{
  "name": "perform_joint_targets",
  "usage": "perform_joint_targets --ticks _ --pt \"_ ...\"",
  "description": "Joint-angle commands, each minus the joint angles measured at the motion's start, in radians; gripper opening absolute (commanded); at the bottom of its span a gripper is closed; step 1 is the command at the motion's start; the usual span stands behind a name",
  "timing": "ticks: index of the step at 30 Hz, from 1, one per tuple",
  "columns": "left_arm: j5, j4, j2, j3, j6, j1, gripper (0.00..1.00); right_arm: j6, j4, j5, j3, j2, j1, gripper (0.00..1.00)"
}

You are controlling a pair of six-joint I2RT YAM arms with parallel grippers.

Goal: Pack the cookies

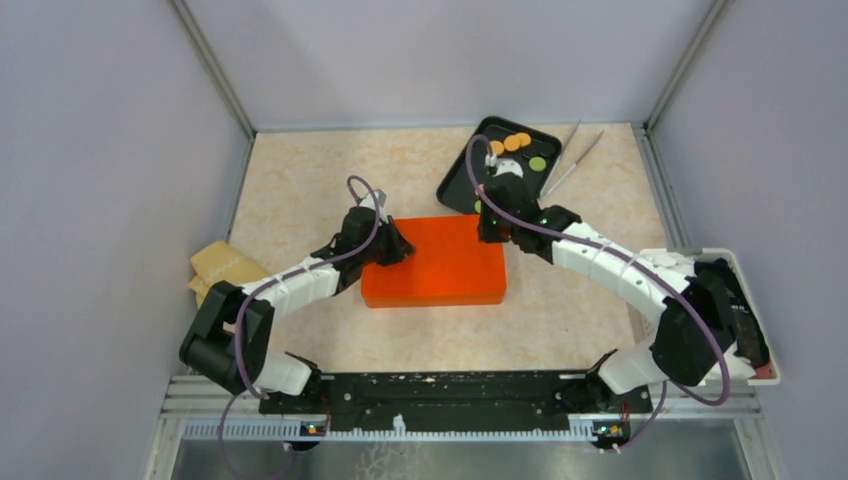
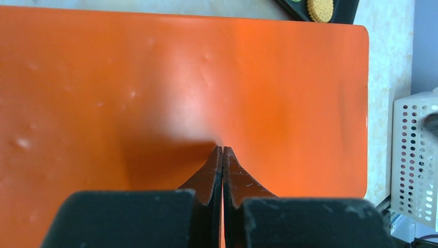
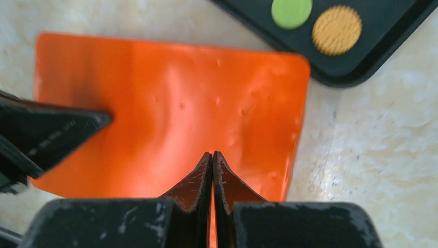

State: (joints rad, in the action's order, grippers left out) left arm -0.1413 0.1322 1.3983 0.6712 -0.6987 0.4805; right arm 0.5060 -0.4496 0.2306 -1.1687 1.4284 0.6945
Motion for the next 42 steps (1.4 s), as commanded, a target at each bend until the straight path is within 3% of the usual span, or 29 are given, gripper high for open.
perform_joint_targets --ticks 1,9,19,22,25,30,32,33,34,42 --pt "-0.018 -0.006 0.055 0.022 0.013 0.024 0.0 0.056 0.023 -0.041 0.12 0.025 0.032 0.0" --pt "-0.013 -0.024 0.066 0.061 0.03 0.038 0.0 0.109 0.009 -0.032 0.273 0.013 0.033 0.0" --pt "0.092 -0.197 -0.029 0.222 0.107 0.04 0.0 -0.012 -0.033 0.04 0.017 -0.025 0.033 0.0" --pt "0.131 -0.246 -0.063 0.28 0.142 0.041 0.04 -0.05 -0.038 0.041 -0.055 -0.015 0.033 0.13" --pt "0.173 -0.277 -0.095 0.329 0.177 0.041 0.19 -0.079 -0.04 0.058 -0.12 -0.011 0.033 0.37" --pt "0.222 -0.318 -0.12 0.405 0.224 0.04 0.66 -0.11 -0.034 0.109 -0.182 -0.008 0.033 0.79" --pt "0.255 -0.354 -0.121 0.445 0.24 0.041 0.8 -0.118 -0.036 0.147 -0.196 -0.008 0.033 0.96" --pt "0.273 -0.37 -0.118 0.467 0.251 0.04 0.94 -0.132 -0.036 0.164 -0.201 -0.008 0.033 0.98" --pt "0.293 -0.394 -0.113 0.49 0.264 0.04 0.98 -0.144 -0.037 0.18 -0.206 -0.009 0.034 0.99" --pt "0.478 -0.486 -0.136 0.553 0.295 0.041 0.98 -0.17 -0.037 0.369 -0.182 -0.054 0.033 0.99"
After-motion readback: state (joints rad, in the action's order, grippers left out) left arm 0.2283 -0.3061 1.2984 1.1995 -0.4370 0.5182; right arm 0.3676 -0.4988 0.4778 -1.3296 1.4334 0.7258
